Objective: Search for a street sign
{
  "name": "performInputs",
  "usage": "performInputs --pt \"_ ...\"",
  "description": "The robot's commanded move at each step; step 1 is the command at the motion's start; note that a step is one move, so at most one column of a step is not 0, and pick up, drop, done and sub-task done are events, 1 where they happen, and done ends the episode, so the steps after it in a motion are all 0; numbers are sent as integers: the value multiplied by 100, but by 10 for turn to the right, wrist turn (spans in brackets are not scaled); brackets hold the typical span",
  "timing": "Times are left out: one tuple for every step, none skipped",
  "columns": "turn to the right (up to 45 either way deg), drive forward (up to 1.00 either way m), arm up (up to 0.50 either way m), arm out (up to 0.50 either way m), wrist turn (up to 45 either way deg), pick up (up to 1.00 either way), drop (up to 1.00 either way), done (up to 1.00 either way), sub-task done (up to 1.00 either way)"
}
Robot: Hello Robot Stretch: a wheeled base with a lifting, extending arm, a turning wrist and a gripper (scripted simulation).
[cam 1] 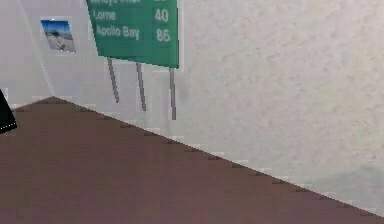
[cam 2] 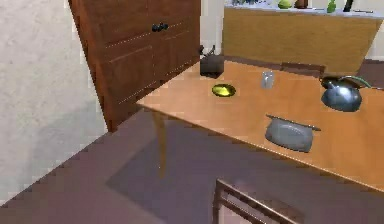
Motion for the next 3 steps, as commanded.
performInputs --pt "0 100 0 0 0 0 0 0 0" --pt "-240 0 0 0 0 0 0 0 0" --pt "0 0 0 0 0 0 0 100 0"
